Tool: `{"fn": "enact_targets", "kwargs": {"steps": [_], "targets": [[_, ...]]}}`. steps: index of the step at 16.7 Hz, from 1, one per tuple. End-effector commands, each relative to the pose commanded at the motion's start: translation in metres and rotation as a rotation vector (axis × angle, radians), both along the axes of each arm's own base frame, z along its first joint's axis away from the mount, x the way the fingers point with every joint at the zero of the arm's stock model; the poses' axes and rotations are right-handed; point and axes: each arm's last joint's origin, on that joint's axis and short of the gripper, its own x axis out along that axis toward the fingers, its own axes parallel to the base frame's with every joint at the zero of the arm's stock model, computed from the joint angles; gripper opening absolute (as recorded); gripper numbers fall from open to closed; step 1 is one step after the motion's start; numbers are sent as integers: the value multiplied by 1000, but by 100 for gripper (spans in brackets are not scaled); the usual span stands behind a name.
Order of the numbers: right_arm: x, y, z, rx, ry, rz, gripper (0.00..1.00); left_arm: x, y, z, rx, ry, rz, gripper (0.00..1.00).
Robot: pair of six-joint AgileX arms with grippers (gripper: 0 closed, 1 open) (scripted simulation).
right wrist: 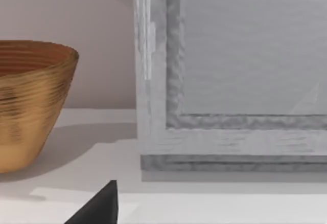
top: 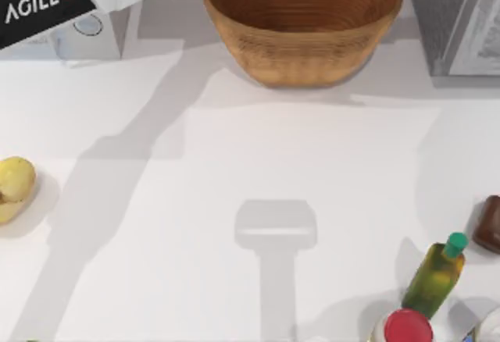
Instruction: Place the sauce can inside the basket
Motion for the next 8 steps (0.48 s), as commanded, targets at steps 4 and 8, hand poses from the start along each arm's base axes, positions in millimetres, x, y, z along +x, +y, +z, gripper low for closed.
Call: {"fn": "enact_targets", "kwargs": {"steps": [4,8], "targets": [[0,0,0,0,0,0,100,2,0,0,1,-3,0,0],[0,0,0,0,0,0,100,14,-12,-9,0,-3,0,0]]}}
